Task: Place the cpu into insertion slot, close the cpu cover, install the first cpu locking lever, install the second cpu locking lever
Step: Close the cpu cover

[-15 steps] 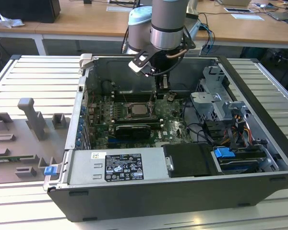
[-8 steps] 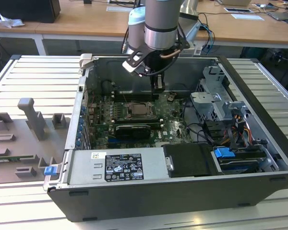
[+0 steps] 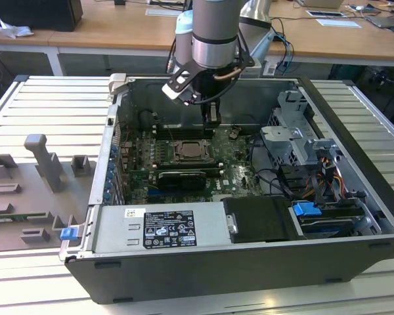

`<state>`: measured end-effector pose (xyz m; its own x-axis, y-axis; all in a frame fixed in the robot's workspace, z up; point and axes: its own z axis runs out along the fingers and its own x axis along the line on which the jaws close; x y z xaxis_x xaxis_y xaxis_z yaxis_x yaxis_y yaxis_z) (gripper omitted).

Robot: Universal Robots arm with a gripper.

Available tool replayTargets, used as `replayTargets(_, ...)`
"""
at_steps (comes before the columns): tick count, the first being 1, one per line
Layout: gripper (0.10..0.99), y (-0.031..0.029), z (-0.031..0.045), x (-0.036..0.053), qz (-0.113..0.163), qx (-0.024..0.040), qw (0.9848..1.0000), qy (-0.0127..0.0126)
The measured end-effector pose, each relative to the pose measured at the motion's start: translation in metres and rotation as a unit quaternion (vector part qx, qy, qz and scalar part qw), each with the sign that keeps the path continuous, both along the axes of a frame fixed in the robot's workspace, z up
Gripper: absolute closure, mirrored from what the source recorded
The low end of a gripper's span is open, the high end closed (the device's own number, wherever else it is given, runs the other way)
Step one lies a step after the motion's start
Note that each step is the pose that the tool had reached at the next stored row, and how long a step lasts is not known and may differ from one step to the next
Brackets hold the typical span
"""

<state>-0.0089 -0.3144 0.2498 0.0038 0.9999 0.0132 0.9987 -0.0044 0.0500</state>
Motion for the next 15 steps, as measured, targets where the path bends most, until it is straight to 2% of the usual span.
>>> replayTargets(4, 0.980, 0.0000, -0.0041, -0.0064, 0.000, 0.0000, 1.0000, 0.0000)
replayTargets(10, 0.980, 0.0000, -0.0106, -0.0210, 0.000, 0.0000, 1.0000, 0.0000)
replayTargets(13, 0.980, 0.0000, -0.0201, -0.0324, 0.002, 0.0000, 1.0000, 0.0000)
replayTargets(15, 0.980, 0.0000, -0.0252, -0.0358, 0.003, -0.0001, 1.0000, 0.0001)
